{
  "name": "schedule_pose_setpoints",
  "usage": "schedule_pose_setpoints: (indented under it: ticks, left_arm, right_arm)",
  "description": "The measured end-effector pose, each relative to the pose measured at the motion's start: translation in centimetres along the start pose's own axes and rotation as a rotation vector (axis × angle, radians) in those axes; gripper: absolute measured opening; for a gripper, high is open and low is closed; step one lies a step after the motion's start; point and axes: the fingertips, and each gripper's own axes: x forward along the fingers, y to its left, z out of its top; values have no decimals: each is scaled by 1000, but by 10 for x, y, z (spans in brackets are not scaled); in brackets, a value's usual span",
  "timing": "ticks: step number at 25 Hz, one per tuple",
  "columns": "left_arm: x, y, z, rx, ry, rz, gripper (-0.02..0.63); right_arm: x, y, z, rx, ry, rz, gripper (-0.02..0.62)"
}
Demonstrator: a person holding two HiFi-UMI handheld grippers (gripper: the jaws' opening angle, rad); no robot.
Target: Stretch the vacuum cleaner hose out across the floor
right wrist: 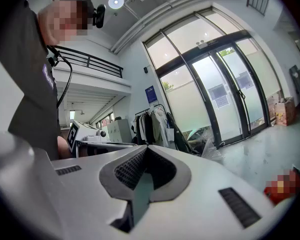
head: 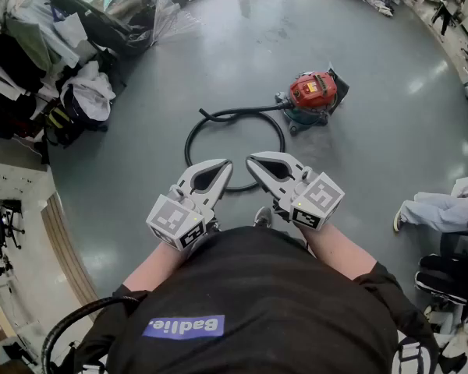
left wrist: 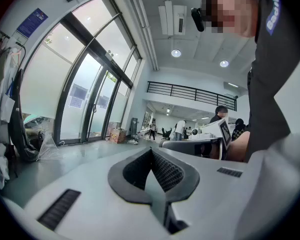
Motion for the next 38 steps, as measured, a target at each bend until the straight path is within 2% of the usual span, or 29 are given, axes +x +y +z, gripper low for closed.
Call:
schedule_pose_setpoints:
  ticks: [13, 24, 30, 38]
  left_arm:
    - [17, -4, -6, 3, 13, 32, 8]
    - [30, -1, -5, 6, 22, 160, 8]
    - [14, 29, -12, -19, 14, 220, 8]
    - [-10, 121, -11, -74, -13, 186, 8]
  right_arm:
    - [-13, -15, -4, 30, -20, 35, 3]
    - [-24, -49, -14, 106, -14, 108, 3]
    - [-3, -55, -31, 123, 29, 136, 3]
    - [85, -63, -33, 116, 74, 100, 3]
